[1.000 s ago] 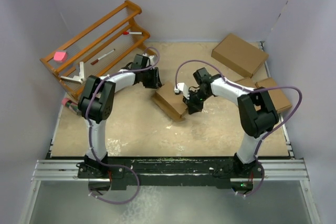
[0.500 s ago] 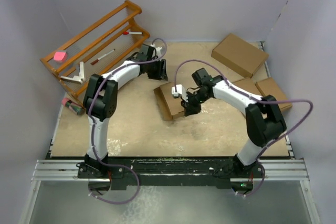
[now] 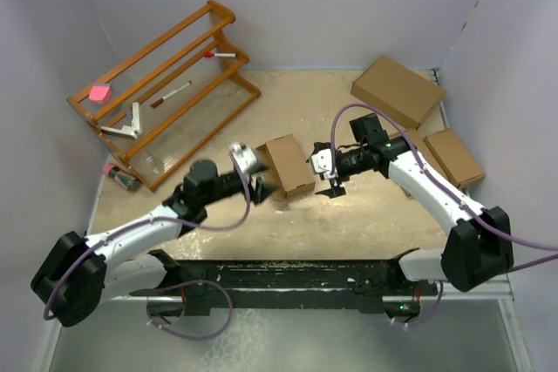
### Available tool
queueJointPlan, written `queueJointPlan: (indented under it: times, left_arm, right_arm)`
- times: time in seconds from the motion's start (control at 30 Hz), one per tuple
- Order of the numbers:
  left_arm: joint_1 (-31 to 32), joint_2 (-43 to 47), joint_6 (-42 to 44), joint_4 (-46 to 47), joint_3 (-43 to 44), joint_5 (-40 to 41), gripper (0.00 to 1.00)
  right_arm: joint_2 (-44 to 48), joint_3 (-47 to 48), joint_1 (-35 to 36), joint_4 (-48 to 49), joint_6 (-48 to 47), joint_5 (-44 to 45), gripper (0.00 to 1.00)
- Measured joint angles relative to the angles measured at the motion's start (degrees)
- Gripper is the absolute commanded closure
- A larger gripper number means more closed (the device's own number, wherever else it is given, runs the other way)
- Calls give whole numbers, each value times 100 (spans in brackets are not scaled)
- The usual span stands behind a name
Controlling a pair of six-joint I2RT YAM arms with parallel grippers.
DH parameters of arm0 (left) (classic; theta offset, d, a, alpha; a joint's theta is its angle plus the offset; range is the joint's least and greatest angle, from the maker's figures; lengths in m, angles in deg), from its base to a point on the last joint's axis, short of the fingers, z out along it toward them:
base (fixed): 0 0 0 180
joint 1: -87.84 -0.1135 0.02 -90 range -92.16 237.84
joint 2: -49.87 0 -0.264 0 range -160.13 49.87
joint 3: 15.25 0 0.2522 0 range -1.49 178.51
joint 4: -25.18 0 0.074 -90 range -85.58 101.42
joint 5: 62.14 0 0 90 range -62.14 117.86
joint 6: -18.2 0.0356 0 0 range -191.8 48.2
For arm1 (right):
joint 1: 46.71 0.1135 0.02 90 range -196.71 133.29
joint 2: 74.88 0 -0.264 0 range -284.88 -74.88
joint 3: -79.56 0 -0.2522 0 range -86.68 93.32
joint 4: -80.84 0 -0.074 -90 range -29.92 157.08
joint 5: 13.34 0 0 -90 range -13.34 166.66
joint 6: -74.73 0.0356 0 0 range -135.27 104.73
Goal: Fold the paper box
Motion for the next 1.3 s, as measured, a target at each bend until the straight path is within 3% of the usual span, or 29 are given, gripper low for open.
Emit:
queueJointPlan:
  times: [0.1, 0.17, 0.43, 0.7, 1.0, 1.3]
  left_arm:
    - [706, 262, 468, 890, -1322, -31, 33]
    - [992, 262, 782, 1056, -1725, 83, 33]
    - [1956, 48, 2098, 1606, -1843, 599, 34]
    - [2000, -787, 2817, 1528, -1840, 1073, 37]
    - [2000, -1545, 2977, 1641, -1541, 1300, 43]
    - [2000, -2190, 3165, 2009, -1440, 1449, 47]
  right_arm:
    - [-229, -79, -55, 149, -470, -52, 11]
    - [-232, -280, -129, 304, -614, -55, 12]
    - [-612, -503, -195, 643, -922, -46, 25]
    - [-1014, -487, -131, 800, -1001, -31, 33]
    - [-1325, -487, 494, 1405, -540, 599, 37]
    - [-1381, -494, 529, 1838, -284, 1010, 41]
